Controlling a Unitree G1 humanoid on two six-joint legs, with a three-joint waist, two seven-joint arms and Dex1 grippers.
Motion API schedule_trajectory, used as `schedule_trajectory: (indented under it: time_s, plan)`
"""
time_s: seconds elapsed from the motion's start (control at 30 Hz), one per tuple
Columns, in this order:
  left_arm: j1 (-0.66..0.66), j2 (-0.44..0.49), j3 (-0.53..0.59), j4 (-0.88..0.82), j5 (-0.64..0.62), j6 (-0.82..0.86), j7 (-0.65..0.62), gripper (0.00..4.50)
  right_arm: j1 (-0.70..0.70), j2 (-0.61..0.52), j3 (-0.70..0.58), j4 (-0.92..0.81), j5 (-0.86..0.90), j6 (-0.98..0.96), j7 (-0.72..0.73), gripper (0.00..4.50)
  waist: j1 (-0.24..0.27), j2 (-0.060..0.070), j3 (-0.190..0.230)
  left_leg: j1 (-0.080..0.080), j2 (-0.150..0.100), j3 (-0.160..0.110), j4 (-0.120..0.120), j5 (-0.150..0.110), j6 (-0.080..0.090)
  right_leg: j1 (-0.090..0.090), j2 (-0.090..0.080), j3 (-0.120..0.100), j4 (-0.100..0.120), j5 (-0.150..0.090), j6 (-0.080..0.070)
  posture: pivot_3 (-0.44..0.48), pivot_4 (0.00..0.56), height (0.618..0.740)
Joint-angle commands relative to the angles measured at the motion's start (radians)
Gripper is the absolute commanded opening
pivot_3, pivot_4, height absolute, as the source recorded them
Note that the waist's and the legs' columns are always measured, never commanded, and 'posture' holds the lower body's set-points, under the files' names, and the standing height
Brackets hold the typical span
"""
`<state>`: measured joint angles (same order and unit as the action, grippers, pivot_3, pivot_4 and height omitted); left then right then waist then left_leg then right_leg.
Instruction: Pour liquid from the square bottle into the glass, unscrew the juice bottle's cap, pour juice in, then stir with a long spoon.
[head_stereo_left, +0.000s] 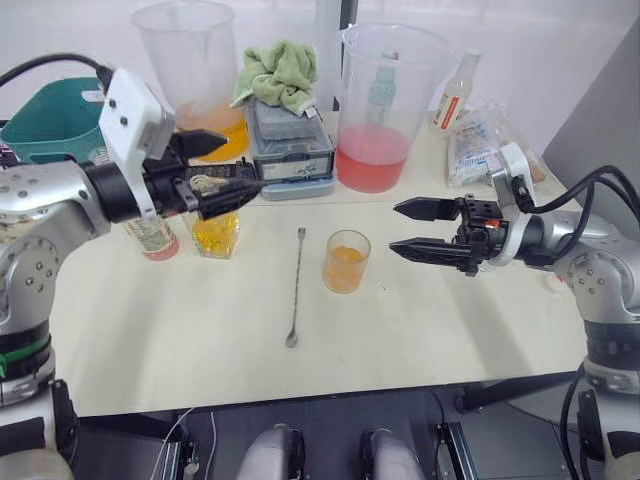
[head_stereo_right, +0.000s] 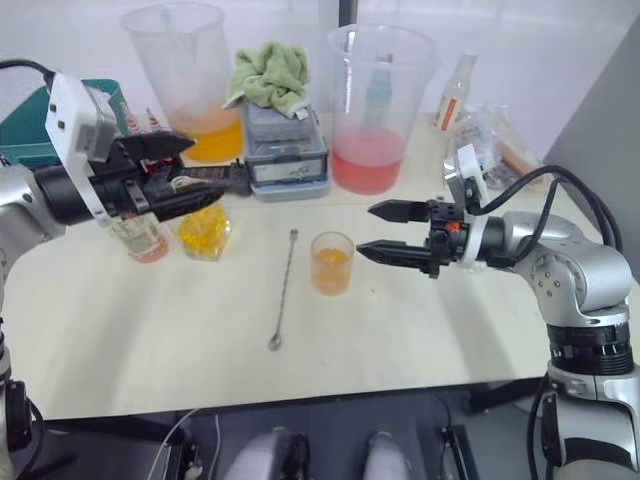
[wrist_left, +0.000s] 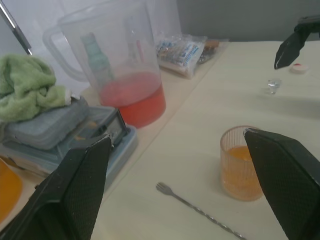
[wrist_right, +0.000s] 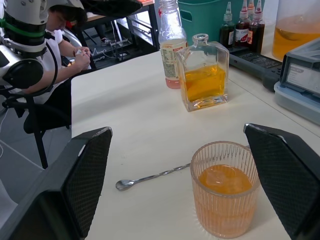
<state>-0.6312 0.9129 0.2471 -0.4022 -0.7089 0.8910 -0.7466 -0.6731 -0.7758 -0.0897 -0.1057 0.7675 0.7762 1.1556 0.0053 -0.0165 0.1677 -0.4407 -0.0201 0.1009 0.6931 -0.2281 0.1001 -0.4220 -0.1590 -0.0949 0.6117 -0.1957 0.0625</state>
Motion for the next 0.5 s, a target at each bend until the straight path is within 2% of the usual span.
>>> schedule_trajectory:
  time_s: [0.03,0.13,0.23,0.33,0.5]
  plan:
    - [0.095,-0.005,0.048,-0.076,0.026,-0.044,0.030,4.48,0.000,-0.022,-0.021,-0.017,-0.021,-0.040,0.010,4.50,0.000,0.000,0.000,0.000,0.000,0.000,0.000,0.000,0.000,0.000,0.000,0.000,0.000,0.000,0.000,0.000,0.150,0.740]
    - [0.252,-0.023,0.061,-0.114,0.070,-0.102,0.040,4.48,0.017,-0.014,-0.026,-0.008,-0.067,-0.097,-0.011,4.50,0.003,0.000,0.000,0.000,-0.001,0.000,-0.001,-0.001,-0.002,0.000,-0.001,0.000,-0.001,0.000,0.000,0.000,0.150,0.740]
    - [0.325,-0.042,0.069,-0.120,0.098,-0.144,0.059,4.48,0.035,-0.012,-0.030,-0.006,-0.098,-0.137,-0.020,4.50,0.009,0.000,0.000,0.000,-0.001,0.000,-0.001,-0.003,-0.005,0.000,-0.001,0.000,-0.001,0.000,0.000,0.000,0.150,0.740]
    - [0.450,-0.078,0.060,-0.087,0.245,-0.297,0.108,4.48,0.077,-0.014,-0.042,-0.016,-0.116,-0.153,-0.043,4.50,0.010,0.000,0.000,0.000,-0.001,0.000,-0.001,-0.003,-0.005,0.000,-0.002,0.000,-0.003,0.000,0.000,0.000,0.150,0.740]
    - [0.564,-0.130,0.091,-0.043,0.160,-0.294,0.028,4.48,0.247,-0.025,-0.086,-0.105,-0.110,-0.143,-0.090,4.50,0.016,0.000,0.000,0.001,-0.001,0.000,-0.003,-0.003,-0.005,-0.001,-0.003,-0.001,-0.002,0.000,-0.001,0.000,0.150,0.740]
